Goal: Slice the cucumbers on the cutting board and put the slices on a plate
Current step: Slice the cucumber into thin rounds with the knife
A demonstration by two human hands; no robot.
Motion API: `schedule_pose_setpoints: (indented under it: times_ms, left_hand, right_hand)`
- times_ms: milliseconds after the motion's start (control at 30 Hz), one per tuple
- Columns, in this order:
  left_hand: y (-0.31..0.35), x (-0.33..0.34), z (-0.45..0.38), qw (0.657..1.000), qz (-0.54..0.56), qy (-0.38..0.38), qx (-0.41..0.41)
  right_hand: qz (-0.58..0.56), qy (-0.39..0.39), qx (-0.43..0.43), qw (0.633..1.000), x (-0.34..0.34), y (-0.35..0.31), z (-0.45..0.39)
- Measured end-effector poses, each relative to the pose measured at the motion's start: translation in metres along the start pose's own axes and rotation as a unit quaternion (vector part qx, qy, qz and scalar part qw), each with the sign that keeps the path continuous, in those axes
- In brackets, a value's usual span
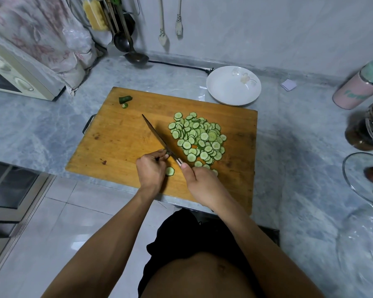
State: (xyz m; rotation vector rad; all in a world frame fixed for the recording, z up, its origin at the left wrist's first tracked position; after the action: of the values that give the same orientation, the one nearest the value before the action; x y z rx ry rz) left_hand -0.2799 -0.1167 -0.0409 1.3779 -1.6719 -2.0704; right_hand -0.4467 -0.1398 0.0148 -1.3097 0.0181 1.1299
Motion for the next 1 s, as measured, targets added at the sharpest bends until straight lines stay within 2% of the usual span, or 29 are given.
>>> schedule_pose_setpoints:
  times_ms: [333,500,600,767,1000]
  left_hand:
    - [-0.005,0.001,0.001,0.995,-0.062,-0.025,0.069]
    - [-0.005,-0.001,0.001,0.997,-0.057,-0.017,0.057]
    - [-0.005,-0.005,-0.001,0.999,-0.045,-0.011,0.028]
    - [-0.004,-0.004,-0.002,0.998,-0.051,-0.016,0.035]
    - [-0.008,-0.001,-0.004,0.997,-0.065,-0.025,0.014]
  right_hand:
    - [-0.043,0.009,0.047,0.998,0.002,0.011,-0.012]
    - [-0.076,0.038,0.069,0.994,-0.012,0.026,-0.006]
    - [-0.075,0.031,0.061,0.995,-0.014,0.028,-0.004]
    - [-0.052,0.008,0.032,0.998,-0.009,0.017,0.002]
    - [-0.015,0.016,-0.007,1.0,-0.002,0.007,0.01]
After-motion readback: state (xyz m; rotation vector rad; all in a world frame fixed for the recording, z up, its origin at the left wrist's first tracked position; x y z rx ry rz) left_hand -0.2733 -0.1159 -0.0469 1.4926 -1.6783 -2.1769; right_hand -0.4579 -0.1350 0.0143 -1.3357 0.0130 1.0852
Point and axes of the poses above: each hand's wrist, its own z-axis away from the middle knuckle, its own x-axis out of the palm, y = z × x, the point moved 5 cm from there along -z, towards the middle knuckle, and after that the axes turned 1 degree about -z, right-handed, at the moved point
